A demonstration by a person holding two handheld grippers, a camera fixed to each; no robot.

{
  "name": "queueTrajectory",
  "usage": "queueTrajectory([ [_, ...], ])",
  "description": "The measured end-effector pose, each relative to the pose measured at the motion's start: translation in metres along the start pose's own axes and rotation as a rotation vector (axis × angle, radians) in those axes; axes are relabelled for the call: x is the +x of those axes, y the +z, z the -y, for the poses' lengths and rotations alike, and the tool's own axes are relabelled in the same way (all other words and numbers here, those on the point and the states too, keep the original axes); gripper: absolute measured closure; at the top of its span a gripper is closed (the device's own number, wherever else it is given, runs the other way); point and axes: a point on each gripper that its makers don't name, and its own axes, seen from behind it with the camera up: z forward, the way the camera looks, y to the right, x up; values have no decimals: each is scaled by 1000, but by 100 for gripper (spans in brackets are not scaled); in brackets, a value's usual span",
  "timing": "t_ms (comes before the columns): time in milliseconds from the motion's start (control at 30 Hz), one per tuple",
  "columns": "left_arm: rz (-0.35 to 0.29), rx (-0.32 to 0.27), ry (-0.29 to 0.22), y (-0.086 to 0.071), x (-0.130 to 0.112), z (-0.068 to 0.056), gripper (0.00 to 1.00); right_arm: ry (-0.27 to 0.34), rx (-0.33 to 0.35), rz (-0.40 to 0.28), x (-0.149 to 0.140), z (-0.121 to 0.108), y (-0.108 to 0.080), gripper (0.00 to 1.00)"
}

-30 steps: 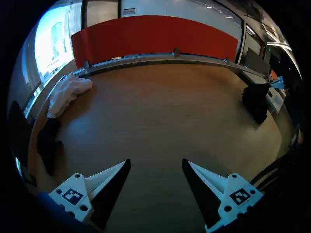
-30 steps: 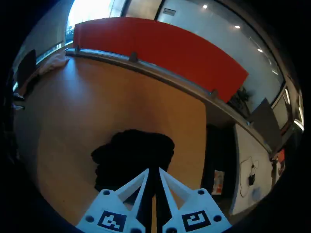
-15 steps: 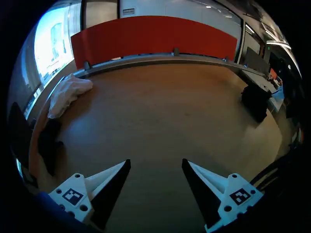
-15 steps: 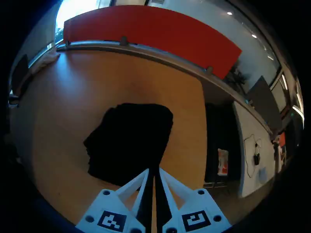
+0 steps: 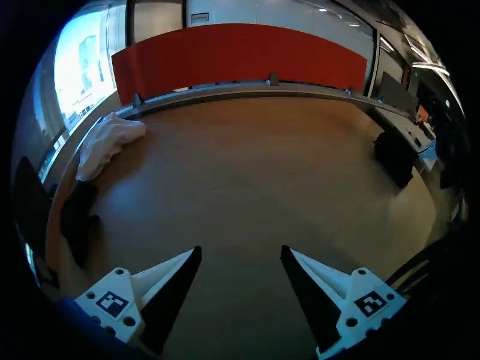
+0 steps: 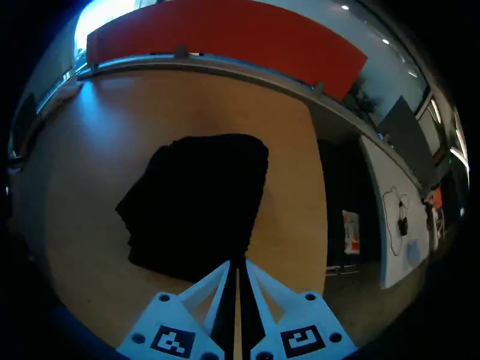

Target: Fold towel

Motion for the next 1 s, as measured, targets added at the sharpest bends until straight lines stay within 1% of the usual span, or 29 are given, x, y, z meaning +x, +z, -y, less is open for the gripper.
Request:
queueTrajectory([
  [200, 3, 3, 3, -1, -2, 1, 2, 25, -4, 22, -8, -1, 9, 95],
  [467, 5, 7, 3, -1, -4, 2, 2, 34, -13, 30, -10, -1, 13, 95],
  [833, -1, 5, -10, -2, -3, 4, 2, 46, -17, 6, -8, 2, 7, 95],
  [1000, -5, 4, -9, -2, -1, 4, 2, 47, -29, -1, -9, 1, 1, 92],
])
